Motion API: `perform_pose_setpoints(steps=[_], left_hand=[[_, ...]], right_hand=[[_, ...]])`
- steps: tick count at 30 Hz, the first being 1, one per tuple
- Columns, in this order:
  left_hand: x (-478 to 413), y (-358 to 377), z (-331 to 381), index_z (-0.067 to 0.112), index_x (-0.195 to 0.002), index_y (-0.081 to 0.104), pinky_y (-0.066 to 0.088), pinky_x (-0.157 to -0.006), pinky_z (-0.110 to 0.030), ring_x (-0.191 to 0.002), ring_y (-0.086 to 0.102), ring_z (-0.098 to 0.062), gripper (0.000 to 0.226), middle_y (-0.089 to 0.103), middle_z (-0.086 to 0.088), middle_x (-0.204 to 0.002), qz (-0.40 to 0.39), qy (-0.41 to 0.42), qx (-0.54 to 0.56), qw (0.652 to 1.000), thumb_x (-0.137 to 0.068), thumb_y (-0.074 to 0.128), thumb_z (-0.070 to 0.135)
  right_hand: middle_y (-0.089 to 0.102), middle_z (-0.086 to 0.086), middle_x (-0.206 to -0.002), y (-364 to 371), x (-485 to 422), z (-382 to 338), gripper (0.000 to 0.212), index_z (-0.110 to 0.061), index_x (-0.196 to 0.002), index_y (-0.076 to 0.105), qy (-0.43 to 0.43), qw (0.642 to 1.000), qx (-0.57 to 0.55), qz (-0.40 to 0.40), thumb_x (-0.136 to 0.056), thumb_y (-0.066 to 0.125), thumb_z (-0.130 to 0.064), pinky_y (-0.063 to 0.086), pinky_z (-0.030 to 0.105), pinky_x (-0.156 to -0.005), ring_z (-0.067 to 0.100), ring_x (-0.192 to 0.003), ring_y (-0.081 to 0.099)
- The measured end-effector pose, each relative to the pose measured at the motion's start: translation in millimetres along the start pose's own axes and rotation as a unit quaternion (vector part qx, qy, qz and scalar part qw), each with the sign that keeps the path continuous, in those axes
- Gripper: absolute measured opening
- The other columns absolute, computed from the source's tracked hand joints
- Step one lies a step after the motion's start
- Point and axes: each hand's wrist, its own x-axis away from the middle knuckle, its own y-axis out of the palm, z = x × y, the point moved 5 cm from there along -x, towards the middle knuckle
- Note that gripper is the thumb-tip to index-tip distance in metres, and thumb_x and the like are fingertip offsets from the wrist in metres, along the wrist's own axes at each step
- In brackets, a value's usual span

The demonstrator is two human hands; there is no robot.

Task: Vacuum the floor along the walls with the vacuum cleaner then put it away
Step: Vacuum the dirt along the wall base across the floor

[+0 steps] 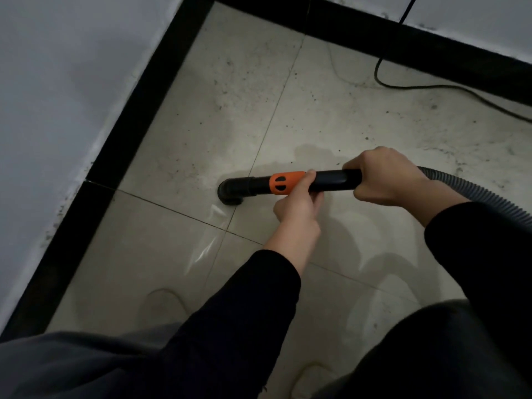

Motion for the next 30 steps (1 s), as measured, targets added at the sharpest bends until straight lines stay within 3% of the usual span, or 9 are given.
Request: perform_pose_setpoints(steps=[7, 13, 17, 30], left_hand=[[6, 10, 2, 0.0, -0.112, 0.056, 0.058, -0.087, -0.033, -0.079, 0.067, -0.019, 0.041, 0.068, -0.018, -0.108, -0.026, 0.017, 0.003, 1.0, -0.078, 0.079, 0.006], [8, 8, 9, 0.0, -0.113, 0.057, 0.056, -0.091, -0.035, -0.082, 0.067, -0.02, 0.039, 0.069, -0.018, -0.104, -0.045, 0.024, 0.0, 0.999, -0.08, 0.078, 0.006], [6, 6, 14, -0.001, -0.117, 0.056, 0.055, -0.092, -0.035, -0.095, 0.067, -0.023, 0.041, 0.068, -0.018, -0.107, -0.054, 0.03, 0.002, 0.998, -0.081, 0.076, 0.005], [2, -12, 19, 0.0, -0.124, 0.054, 0.056, -0.09, -0.031, -0.097, 0.067, -0.022, 0.047, 0.068, -0.018, -0.11, -0.04, 0.044, 0.008, 0.998, -0.083, 0.075, 0.007]], right_hand=[[0.051, 0.004, -0.061, -11, 4, 3, 0.022, -0.024, -0.078, 0.061, 0.0, 1.0, 0.007, 0.031, -0.066, 0.055, -0.006, 0.032, 0.028, -0.052, 0.029, -0.064, 0.051], [0.05, 0.003, -0.061, -12, 5, -3, 0.025, -0.022, -0.082, 0.06, -0.026, 0.999, 0.014, 0.036, -0.067, 0.053, -0.004, 0.029, 0.027, -0.05, 0.027, -0.063, 0.049], [0.049, 0.002, -0.06, -13, 2, -9, 0.022, -0.023, -0.079, 0.056, -0.043, 0.998, 0.008, 0.04, -0.068, 0.053, -0.004, 0.027, 0.027, -0.049, 0.027, -0.062, 0.049], [0.051, -0.001, -0.063, 0, -7, -19, 0.022, -0.021, -0.084, 0.059, -0.083, 0.997, -0.003, 0.008, -0.071, 0.058, -0.004, 0.045, 0.035, -0.06, 0.027, -0.068, 0.053]])
